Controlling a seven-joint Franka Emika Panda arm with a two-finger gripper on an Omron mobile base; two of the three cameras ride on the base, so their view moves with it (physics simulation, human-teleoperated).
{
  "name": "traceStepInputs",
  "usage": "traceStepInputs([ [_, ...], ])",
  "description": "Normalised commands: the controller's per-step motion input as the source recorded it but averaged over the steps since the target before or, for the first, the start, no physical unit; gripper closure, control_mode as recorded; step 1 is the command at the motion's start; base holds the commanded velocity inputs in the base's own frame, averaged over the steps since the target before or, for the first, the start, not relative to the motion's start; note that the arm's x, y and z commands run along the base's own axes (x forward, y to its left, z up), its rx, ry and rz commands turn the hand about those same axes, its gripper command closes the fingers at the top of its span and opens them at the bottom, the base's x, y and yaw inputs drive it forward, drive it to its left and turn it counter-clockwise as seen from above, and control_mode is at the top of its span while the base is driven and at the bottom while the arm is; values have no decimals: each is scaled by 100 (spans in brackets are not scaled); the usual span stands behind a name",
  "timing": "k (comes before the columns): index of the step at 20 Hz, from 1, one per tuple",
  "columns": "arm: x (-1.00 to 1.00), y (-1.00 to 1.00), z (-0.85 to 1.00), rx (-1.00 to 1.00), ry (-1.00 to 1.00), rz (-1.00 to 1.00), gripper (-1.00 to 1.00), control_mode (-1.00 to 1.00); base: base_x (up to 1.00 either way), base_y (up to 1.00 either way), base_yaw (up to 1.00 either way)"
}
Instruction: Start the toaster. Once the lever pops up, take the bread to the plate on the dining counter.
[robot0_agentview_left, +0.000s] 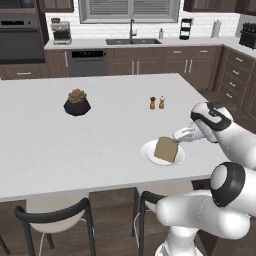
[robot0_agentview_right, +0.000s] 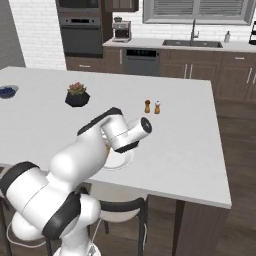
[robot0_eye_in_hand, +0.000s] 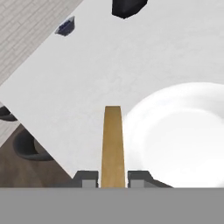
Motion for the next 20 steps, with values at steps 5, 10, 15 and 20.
traceStepInputs([
  [5, 7, 0, -13, 0, 0, 0, 100, -100, 0, 0, 0],
  [10, 12, 0, -12, 0, -1, 0, 100, -100, 0, 0, 0],
  [15, 4, 0, -15, 0, -1, 0, 100, -100, 0, 0, 0],
  [20, 20, 0, -7, 0, -1, 0, 100, -100, 0, 0, 0],
])
